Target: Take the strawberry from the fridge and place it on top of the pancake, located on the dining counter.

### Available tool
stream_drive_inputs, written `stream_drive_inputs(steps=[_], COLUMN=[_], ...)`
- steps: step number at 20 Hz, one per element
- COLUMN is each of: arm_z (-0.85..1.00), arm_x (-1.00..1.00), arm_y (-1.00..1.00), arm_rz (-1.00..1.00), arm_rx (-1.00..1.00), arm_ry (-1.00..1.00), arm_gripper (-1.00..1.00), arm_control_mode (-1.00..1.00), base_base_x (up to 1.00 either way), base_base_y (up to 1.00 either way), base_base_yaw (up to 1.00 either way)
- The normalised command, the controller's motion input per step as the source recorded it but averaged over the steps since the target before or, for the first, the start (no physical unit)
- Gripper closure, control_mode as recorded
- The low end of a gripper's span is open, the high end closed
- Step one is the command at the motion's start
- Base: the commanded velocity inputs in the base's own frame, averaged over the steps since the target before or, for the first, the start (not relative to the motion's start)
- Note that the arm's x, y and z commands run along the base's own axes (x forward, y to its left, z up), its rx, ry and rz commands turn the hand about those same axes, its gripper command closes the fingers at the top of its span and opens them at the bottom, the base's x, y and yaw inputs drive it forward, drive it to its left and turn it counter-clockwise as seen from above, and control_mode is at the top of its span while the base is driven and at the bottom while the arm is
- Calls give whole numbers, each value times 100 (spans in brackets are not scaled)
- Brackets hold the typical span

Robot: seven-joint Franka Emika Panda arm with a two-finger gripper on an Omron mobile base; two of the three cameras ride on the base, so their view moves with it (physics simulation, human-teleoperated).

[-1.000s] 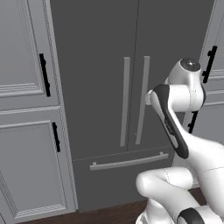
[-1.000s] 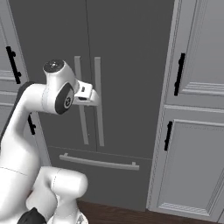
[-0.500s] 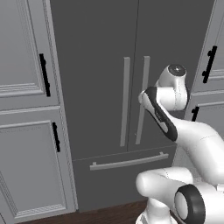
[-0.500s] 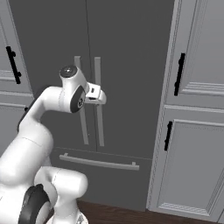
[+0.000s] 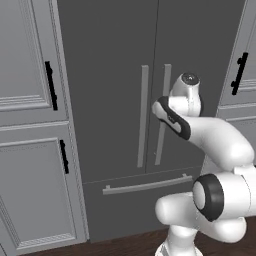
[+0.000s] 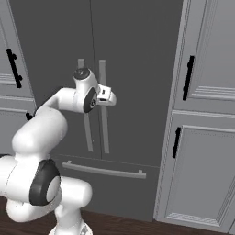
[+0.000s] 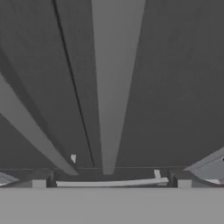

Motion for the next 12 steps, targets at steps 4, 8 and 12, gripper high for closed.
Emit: stream_drive_inputs(steps=[4,8,12], arm_z=[-10,-14,-20], arm_x=[51,47,49], arm_y=[-8,-3,0], arm_rz=[1,0,0], arm_rx=[0,0,0], arm_ry=[0,0,0], arm_gripper=[-100,-100,-100], arm_control_mode=[-100,-100,-100], base_base_x=[0,0,0], base_base_y=[0,0,0], base_base_yaw=[0,0,0])
